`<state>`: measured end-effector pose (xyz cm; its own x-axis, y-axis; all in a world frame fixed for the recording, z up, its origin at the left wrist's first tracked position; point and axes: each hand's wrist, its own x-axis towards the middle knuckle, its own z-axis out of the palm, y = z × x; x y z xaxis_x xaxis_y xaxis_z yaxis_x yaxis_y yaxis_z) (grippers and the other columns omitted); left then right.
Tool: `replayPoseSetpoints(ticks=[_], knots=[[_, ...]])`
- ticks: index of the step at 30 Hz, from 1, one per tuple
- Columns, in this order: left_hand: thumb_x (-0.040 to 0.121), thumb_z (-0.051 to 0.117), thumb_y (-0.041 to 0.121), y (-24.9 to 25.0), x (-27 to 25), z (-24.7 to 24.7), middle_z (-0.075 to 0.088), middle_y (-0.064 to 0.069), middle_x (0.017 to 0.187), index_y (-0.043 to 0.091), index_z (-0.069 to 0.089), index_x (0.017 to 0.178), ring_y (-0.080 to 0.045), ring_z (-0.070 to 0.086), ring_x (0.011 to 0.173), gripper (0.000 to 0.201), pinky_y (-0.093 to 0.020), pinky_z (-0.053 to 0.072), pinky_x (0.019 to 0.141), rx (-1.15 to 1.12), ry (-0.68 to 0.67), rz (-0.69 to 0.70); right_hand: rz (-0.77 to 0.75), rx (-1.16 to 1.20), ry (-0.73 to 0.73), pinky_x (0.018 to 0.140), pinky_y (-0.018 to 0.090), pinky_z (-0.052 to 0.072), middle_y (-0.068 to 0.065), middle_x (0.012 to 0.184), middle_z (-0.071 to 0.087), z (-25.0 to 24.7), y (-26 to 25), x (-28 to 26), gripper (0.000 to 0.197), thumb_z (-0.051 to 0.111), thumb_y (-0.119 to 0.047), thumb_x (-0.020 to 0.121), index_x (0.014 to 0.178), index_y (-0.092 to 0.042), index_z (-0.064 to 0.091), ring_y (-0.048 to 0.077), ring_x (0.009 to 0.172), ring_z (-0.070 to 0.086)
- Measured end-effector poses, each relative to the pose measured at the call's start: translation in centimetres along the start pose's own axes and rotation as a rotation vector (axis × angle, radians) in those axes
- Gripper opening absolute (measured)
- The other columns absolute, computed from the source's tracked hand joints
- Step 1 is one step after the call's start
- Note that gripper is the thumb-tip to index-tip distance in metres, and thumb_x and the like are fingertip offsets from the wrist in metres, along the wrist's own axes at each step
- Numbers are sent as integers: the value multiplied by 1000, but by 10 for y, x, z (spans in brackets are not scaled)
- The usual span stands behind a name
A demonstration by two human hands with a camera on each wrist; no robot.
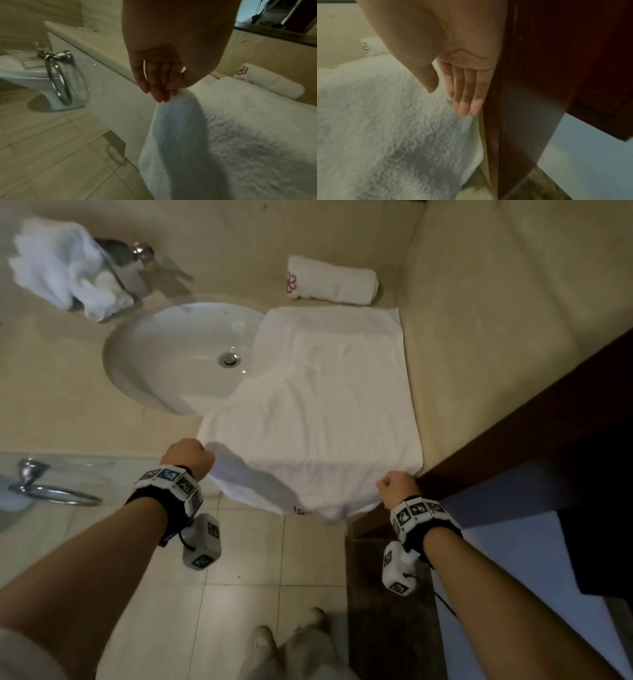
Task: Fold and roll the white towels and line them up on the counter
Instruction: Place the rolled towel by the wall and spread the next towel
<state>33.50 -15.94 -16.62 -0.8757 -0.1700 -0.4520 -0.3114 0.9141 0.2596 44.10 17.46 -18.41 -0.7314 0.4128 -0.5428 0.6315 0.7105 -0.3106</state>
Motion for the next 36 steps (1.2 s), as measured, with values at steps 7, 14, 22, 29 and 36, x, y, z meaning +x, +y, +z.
replayPoseSetpoints(ticks=[7, 14, 22, 29, 36], knots=[[91, 50, 12, -48, 7, 66, 53, -23, 127, -2, 53, 117, -36, 53, 108, 30, -40, 42, 89, -11, -167, -183, 287, 343, 5, 100, 40, 41, 20, 134, 51, 64, 40, 24, 48, 55, -16, 92, 135, -1, 40, 36, 122, 50], [87, 62, 13, -65, 32, 127, 40, -16, 145, 5, 32, 141, -33, 42, 130, 62, -40, 38, 103, -466, -69, -168, 280, 355, -18, 107, 34, 35, 18, 140, 45, 109, 58, 60, 53, 54, -20, 92, 138, -1, 37, 32, 129, 44], [78, 70, 0, -56, 33, 142, 55, -13, 131, 4, 46, 131, -28, 52, 120, 59, -32, 42, 97, -681, -103, -61, 340, 563, -34, 97, 44, 49, 25, 125, 58, 114, 56, 83, 37, 56, -13, 90, 123, 4, 54, 38, 115, 57], [77, 70, -1, -59, 36, 160, 57, -18, 127, -3, 54, 123, -33, 52, 120, 49, -34, 40, 99, -531, -259, -86, 338, 609, 39, 95, 45, 50, 18, 107, 59, 119, 56, 84, 38, 55, -17, 89, 117, 8, 52, 34, 99, 60], [77, 71, 3, -62, 13, 143, 49, -18, 136, 3, 42, 136, -33, 45, 126, 65, -36, 37, 101, -400, -404, 32, 234, 579, 151, 73, 29, 36, 15, 87, 56, 108, 57, 50, 14, 57, -9, 83, 84, 5, 58, 26, 84, 54]])
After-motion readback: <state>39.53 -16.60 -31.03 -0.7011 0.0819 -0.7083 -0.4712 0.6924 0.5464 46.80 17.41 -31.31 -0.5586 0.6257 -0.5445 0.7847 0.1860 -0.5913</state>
